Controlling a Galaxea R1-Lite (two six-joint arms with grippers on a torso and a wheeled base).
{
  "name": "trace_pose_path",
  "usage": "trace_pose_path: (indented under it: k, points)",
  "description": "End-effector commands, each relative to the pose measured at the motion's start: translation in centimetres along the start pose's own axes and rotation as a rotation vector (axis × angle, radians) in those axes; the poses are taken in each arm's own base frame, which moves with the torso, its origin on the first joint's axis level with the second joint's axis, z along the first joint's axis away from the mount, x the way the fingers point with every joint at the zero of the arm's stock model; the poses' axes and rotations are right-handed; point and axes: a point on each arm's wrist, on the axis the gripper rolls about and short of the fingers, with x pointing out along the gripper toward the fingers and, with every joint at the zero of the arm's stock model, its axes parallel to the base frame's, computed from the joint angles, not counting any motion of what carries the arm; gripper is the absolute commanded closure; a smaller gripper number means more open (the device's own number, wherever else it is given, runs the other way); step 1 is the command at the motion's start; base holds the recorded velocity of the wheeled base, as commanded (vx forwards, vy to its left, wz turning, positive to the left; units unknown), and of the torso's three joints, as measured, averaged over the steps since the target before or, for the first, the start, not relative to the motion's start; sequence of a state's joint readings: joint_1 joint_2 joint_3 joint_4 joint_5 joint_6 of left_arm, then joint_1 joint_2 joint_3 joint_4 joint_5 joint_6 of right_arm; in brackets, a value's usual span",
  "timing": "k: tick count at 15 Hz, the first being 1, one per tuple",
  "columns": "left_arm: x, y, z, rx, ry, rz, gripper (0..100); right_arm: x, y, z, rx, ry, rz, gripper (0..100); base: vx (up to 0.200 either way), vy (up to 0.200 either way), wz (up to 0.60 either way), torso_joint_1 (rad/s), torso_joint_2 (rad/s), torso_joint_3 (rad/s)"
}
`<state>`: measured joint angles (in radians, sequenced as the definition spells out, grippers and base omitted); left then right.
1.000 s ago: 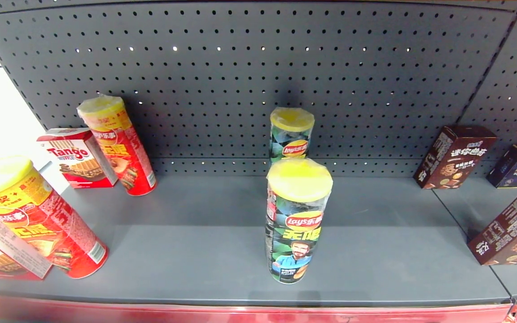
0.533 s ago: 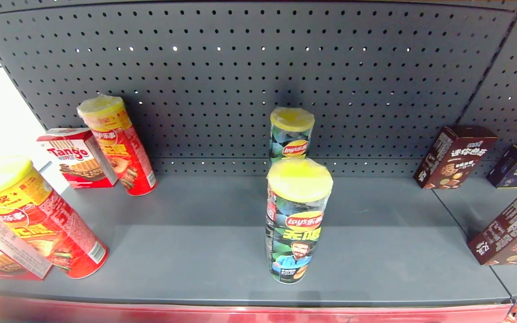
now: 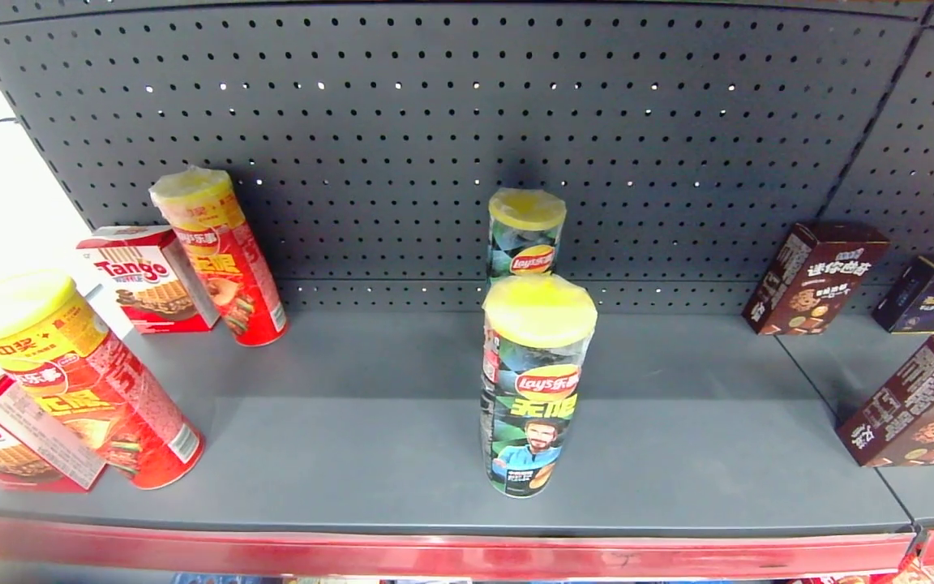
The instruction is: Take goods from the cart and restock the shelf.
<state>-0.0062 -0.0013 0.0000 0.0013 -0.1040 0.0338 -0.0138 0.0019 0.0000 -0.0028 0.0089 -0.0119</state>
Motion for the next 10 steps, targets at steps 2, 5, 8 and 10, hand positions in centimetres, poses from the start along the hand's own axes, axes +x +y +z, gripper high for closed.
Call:
trace_pose_path:
  k: [2,5,8,10]
  points:
    - [0.01,0.00,0.00,0.001,0.002,0.000,0,0.00,0.00,0.00,0.000,-0.001,0.000,0,0.000,0.000,0.00,0.000,0.00,0.000]
    - [0.01,0.00,0.00,-0.002,0.002,0.001,0,0.00,0.00,0.00,0.000,-0.001,0.000,0,0.000,0.000,0.00,0.000,0.00,0.000]
    - [0.01,0.00,0.00,-0.002,0.002,0.001,0,0.00,0.00,0.00,-0.002,-0.001,0.000,0,0.000,0.000,0.00,0.000,0.00,0.000]
    - [0.01,0.00,0.00,-0.002,0.002,0.001,0,0.00,0.00,0.00,0.000,-0.001,0.000,0,0.000,0.000,0.00,0.000,0.00,0.000]
